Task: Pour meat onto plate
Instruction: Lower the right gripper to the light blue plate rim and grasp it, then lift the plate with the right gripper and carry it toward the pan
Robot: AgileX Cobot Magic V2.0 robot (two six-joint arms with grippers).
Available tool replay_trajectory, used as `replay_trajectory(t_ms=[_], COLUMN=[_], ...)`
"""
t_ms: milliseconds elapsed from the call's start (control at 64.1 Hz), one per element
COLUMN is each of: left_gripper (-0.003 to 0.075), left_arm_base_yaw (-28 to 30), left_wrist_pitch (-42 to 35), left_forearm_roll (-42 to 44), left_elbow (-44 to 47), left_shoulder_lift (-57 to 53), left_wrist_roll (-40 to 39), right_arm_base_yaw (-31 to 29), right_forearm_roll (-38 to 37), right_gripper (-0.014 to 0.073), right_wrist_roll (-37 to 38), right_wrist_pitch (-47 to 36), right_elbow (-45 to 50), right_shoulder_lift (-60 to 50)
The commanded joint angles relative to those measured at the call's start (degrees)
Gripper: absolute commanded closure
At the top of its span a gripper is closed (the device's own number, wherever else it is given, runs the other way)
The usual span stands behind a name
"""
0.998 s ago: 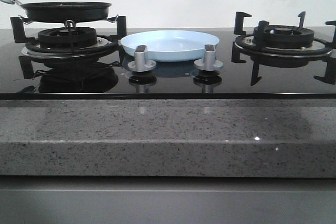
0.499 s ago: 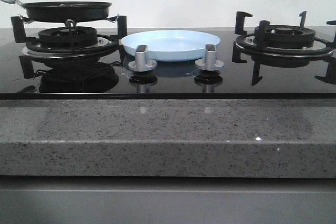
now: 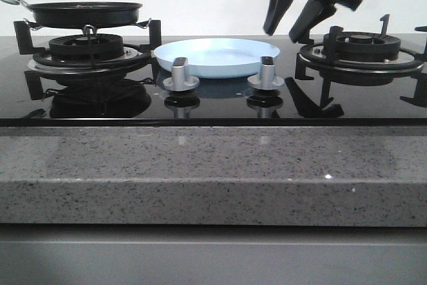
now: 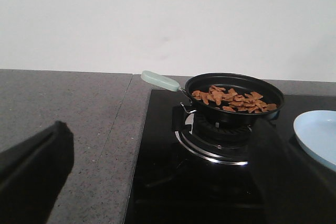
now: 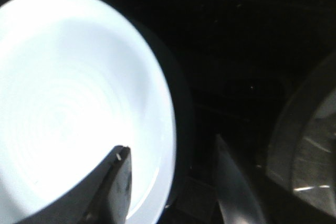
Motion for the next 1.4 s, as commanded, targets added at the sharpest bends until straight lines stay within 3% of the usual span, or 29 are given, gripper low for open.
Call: replay_trajectory(t_ms=[0,421,624,764,1388], left_gripper=[0.0062,0.0062,0.0062,0.0062,0.0062], left_arm_base_yaw=[-0.5,-0.5,-0.5,-0.5,-0.5], left_wrist_pitch=[-4.9,-4.9,-4.9,-4.9,-4.9], left_forearm_roll=[-0.1,-0.1,-0.1,-0.1,-0.1], left_elbow=[-2.1,-2.1,-2.1,-2.1,-2.1], left_shoulder_lift=[0.6,0.6,0.6,0.6,0.6], left_wrist_roll=[-0.5,-0.5,-0.5,-0.5,-0.5], right_arm_base_yaw=[0.4,0.5,0.5,0.5,0.4], right_forearm_roll=[2.1,2.1,2.1,2.1,5.4], right_gripper=[0.0212,0.0232,0.051,0.06,0.0613], right_wrist_roll=[-1.1,-1.8,-1.9,-1.9,-1.9], right_wrist_pitch=[4.4,4.6,5.0,5.2,5.4], right_elbow=[-1.8,-1.8,-1.8,-1.8,-1.8], right_shoulder_lift=[-3.0,-0.1,0.0,-0.1,-9.9])
